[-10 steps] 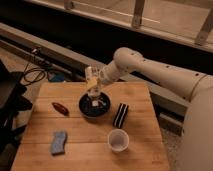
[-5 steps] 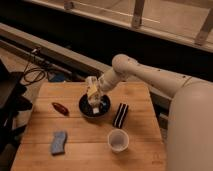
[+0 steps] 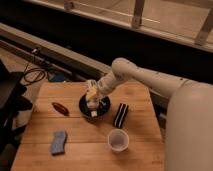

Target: Place the bottle in the ceramic bowl

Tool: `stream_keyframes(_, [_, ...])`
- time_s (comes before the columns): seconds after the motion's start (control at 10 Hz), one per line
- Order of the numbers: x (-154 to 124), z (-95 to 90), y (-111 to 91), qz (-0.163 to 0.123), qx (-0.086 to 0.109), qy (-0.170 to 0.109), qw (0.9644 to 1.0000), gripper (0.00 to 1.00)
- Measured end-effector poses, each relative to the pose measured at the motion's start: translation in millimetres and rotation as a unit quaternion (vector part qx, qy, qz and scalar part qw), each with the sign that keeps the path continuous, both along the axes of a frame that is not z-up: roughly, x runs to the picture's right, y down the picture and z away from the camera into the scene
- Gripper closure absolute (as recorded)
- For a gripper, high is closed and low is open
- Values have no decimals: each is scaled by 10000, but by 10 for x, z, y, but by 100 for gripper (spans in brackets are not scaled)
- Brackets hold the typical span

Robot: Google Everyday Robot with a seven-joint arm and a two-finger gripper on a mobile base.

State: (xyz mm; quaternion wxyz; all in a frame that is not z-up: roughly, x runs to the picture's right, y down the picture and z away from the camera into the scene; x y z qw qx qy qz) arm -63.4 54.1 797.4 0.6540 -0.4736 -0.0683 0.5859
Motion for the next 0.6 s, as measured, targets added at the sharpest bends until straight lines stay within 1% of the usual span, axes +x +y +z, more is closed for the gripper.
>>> stream_keyframes(0.1, [-10, 15, 20, 10, -8, -7, 10000, 23])
stream_keyframes(0.2, [1, 9, -19, -9, 35, 14, 10000, 32])
stream_keyframes(0.4, [22, -16, -44, -34, 38, 28, 10000, 51])
stream_keyframes(0.5, [18, -16, -45, -32, 33, 28, 10000, 57])
stream_keyframes(0.6, [9, -14, -44, -33, 31, 24, 10000, 58])
